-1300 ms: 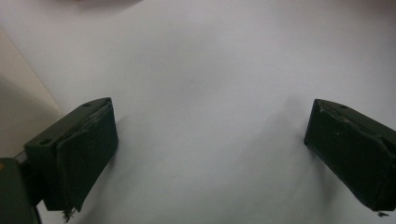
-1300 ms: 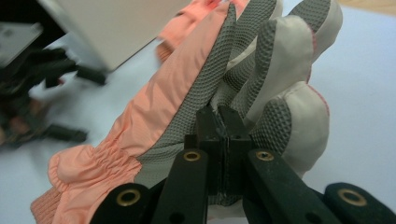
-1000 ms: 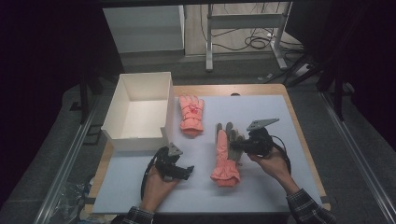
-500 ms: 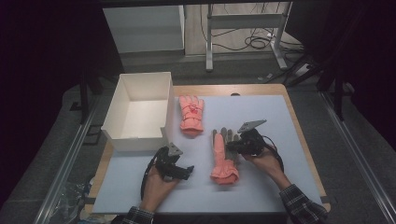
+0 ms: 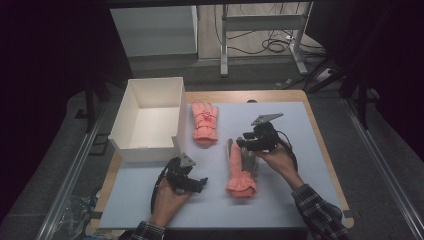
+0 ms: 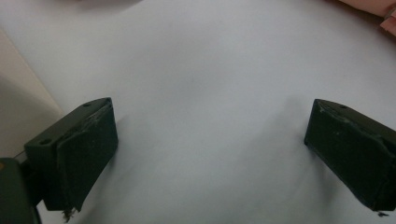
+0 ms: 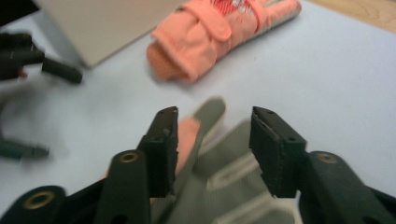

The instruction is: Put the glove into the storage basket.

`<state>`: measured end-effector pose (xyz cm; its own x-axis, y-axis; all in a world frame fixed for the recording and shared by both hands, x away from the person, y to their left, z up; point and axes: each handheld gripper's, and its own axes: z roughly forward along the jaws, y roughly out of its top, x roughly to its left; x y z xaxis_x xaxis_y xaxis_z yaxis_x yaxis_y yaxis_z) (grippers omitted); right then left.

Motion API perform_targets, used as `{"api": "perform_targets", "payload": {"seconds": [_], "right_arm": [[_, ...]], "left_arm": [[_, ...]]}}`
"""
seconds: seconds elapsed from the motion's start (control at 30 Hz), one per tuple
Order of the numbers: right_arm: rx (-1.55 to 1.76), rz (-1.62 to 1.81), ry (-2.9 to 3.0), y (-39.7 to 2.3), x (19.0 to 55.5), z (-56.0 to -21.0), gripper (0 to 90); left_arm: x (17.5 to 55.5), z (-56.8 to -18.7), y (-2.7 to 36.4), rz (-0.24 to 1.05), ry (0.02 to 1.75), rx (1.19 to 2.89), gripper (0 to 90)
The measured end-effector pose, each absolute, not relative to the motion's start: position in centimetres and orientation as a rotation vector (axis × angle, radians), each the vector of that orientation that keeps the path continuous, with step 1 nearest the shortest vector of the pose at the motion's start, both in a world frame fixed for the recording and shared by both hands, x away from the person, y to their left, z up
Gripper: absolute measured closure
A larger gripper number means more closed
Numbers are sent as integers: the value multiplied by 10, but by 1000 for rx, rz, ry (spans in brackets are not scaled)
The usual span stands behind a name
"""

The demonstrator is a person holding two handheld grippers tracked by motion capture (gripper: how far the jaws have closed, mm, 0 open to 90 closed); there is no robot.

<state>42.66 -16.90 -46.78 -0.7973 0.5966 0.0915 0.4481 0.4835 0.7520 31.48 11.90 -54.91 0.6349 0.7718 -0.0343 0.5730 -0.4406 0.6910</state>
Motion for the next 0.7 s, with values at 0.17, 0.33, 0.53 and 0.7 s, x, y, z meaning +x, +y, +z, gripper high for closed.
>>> {"api": "perform_targets", "payload": {"seconds": [0.17, 0.33, 0.53, 0.7], "right_arm": [[943, 1250, 2530, -152, 444, -462, 448], [925, 1231, 2527, -133, 459, -460, 429], [944, 1202, 2506, -114, 478, -461, 388], [961, 1191, 2523, -99, 493, -464, 386]], "left_arm": [[315, -549, 119, 375, 1045, 2173, 26], [315, -549, 119, 376, 1044, 2174, 25], [315, -549, 119, 376, 1044, 2174, 26], [315, -549, 119, 375, 1045, 2174, 26]]}}
